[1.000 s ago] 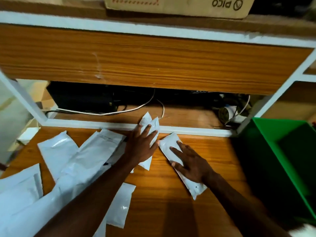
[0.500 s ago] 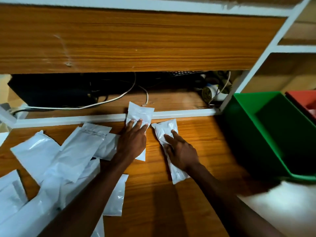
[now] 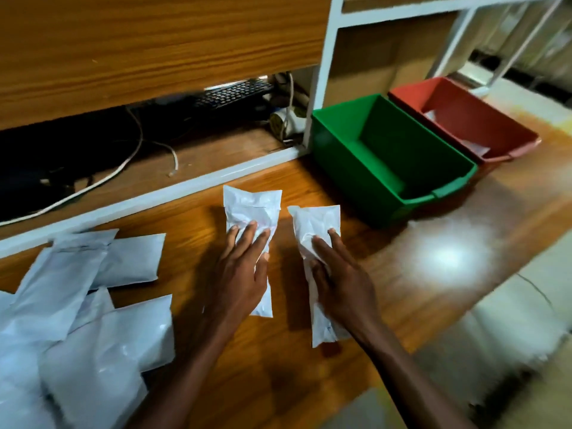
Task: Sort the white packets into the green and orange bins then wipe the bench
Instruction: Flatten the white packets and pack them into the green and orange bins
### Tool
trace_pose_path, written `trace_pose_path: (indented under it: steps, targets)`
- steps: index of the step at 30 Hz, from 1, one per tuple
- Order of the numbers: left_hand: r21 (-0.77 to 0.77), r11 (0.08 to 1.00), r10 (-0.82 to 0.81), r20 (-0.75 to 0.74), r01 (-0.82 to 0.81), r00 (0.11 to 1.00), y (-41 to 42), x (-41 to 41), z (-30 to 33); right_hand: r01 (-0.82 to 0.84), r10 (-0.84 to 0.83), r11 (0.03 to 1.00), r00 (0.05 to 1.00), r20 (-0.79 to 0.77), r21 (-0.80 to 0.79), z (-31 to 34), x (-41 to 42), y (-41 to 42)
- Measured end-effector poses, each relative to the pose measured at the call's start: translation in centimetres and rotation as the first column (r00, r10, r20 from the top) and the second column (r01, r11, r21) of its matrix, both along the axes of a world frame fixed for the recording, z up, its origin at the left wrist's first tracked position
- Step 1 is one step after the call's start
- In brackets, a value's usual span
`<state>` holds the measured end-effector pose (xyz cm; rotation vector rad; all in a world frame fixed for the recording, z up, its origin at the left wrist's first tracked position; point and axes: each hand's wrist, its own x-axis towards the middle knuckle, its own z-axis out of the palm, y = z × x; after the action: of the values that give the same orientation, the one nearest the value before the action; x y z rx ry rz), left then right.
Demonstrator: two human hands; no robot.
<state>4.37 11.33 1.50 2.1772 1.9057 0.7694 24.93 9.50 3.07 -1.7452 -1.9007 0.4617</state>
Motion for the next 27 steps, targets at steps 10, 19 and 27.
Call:
trace_pose_path:
  steps: [10,19,27]
  targets:
    - [-0.079,0.951,-0.297,0.028,0.298,0.955,-10.2,13.4,0.6,0.314,-0.307,0.947,0.947,-0.099,0.066,-1.0,11.2,-14.3]
    - [-0.183,0.843,-0.514,0.0,0.505,0.858,-19.6,25.2,0.3,0.572,-0.561,0.819,0.816,-0.137,0.052,-2.5,20.7,-26.6]
    - [-0.208,0.758,-0.635,-0.014,0.619,0.773,-21.4,32.1,0.9,0.666,-0.656,0.745,0.742,-0.134,0.036,-2.4,26.6,-30.1]
